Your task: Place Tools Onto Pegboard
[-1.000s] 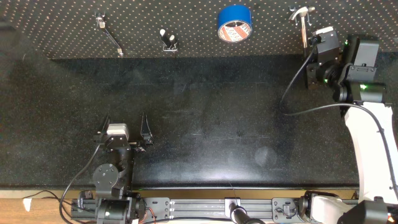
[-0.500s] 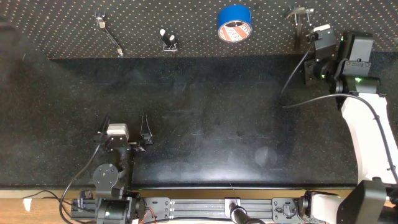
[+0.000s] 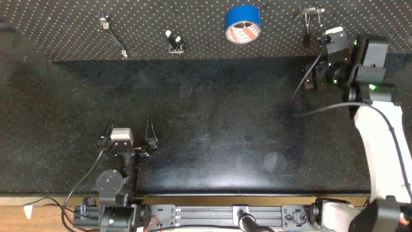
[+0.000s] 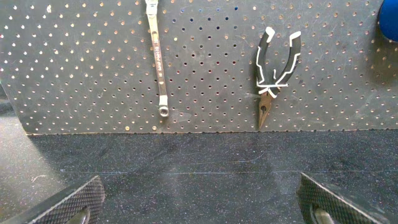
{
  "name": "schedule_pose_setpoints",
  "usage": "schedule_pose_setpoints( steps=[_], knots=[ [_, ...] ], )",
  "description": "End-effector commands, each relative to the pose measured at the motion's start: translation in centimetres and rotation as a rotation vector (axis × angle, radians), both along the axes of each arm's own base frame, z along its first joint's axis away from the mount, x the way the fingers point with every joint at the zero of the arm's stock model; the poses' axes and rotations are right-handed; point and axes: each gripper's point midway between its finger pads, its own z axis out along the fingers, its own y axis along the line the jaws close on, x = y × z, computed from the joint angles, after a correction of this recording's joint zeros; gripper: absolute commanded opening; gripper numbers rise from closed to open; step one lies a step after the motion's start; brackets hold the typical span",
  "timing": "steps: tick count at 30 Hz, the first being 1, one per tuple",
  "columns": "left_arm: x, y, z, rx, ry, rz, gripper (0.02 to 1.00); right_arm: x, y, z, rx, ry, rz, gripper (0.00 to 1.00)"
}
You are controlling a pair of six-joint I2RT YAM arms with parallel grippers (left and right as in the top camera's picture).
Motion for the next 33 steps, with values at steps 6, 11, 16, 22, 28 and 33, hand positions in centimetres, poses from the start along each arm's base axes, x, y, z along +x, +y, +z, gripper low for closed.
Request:
schedule_pose_setpoints(
  steps=[6, 11, 16, 22, 28, 33],
  knots=[
    [0.0, -0.3, -0.1, 0.016, 0.003, -0.016, 0.996, -3.4, 0.9, -0.2, -0.003, -0.135, 0.01, 0.923],
    [0.0, -0.3, -0.1, 0.016, 0.003, -0.016, 0.993, -4.4, 1.0, 0.6, 0.042, -0.284, -0.039, 0.928],
    [0.0, -0.3, -0.1, 0.016, 0.003, -0.016, 0.996, -6.4, 1.2, 0.3, 0.045, -0.392, -0.046, 0.925],
    [0.0, -0.3, -0.1, 0.016, 0.003, -0.016, 0.996, -9.4, 1.5, -1.3, 0.098, -0.483, -0.082, 0.928],
    [0.0, -0.3, -0.1, 0.016, 0.003, -0.016, 0.996, -11.8, 1.8, -2.8, 0.167, -0.564, -0.113, 0.928],
    [0.0, -0.3, -0.1, 0.016, 0.003, -0.016, 0.996, -12.6, 2.0, -1.7, 0.181, -0.637, -0.112, 0.93]
  ],
)
